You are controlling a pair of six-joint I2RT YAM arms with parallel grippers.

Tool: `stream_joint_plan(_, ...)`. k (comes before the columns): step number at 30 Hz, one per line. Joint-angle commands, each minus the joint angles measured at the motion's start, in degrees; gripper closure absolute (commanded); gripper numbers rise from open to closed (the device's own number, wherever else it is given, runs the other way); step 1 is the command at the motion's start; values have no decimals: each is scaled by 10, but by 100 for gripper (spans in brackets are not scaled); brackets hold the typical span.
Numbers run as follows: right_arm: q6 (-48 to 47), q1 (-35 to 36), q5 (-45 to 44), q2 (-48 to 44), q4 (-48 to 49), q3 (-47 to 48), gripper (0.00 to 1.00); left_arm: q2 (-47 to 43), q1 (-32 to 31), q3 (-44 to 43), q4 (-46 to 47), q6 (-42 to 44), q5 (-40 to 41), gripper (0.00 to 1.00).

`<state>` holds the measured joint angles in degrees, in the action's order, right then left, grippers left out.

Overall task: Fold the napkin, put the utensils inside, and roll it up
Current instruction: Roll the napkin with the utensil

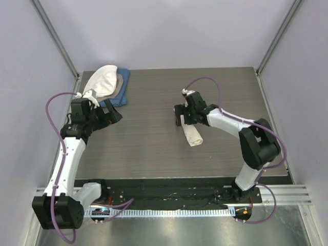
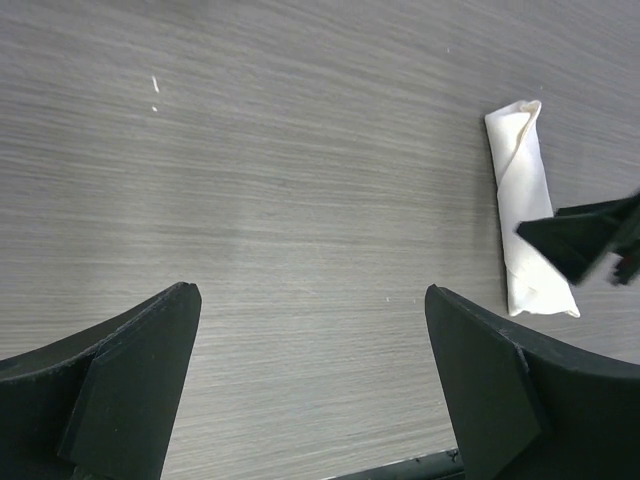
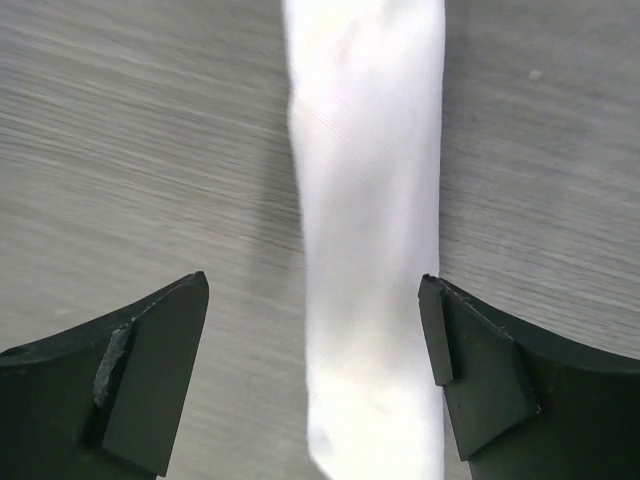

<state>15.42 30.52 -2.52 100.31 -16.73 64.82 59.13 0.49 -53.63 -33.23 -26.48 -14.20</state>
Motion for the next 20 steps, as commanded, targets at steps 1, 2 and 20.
stream_joint_plan(1,13,-15,43,-131,52,4,4,-33,10,-33,6,44,-16,0)
stream_joint_plan(2,15,-20,35,-150,60,-10,3,-41,10,-32,17,48,-8,0)
stream_joint_plan(20,-4,-82,-129,-427,165,-257,0,-162,10,16,70,69,54,0)
